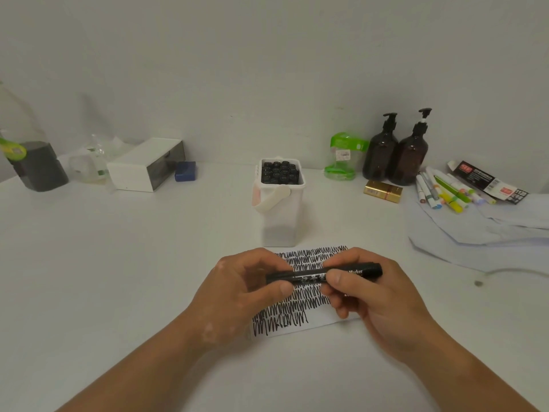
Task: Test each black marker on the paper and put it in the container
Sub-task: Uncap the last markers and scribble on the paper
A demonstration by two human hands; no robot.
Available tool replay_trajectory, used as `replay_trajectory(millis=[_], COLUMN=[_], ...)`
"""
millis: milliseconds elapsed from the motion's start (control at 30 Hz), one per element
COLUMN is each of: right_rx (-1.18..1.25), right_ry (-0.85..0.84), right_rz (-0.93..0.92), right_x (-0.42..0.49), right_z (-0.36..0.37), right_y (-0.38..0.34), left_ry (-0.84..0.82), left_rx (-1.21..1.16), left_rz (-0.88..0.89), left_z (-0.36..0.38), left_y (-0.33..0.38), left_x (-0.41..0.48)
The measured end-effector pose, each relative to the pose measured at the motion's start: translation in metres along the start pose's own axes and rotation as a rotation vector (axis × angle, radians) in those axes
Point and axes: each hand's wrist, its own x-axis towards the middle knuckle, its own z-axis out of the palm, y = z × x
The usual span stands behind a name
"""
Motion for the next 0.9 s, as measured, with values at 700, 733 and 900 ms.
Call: replay_trajectory(millis=[700, 733, 900], right_rx=[-0.266, -0.247, 0.076], right_ry=[0.174, 0.171, 0.116], right_rz=[-0.184, -0.171, -0.052], right_x=[-0.006, -0.006, -0.002], right_z=[0.024, 0.024, 0.019], right_y=[0.002, 0.003, 0.0], left_ry=[0.108, 0.098, -0.059], left_rx=[-0.241, -0.261, -0.142], left_rz=[-0.045, -0.036, 0.05], left_z=[0.033, 0.032, 0.02], left_y=[0.02, 0.021, 0.025], left_x=[-0.007, -0.008, -0.01])
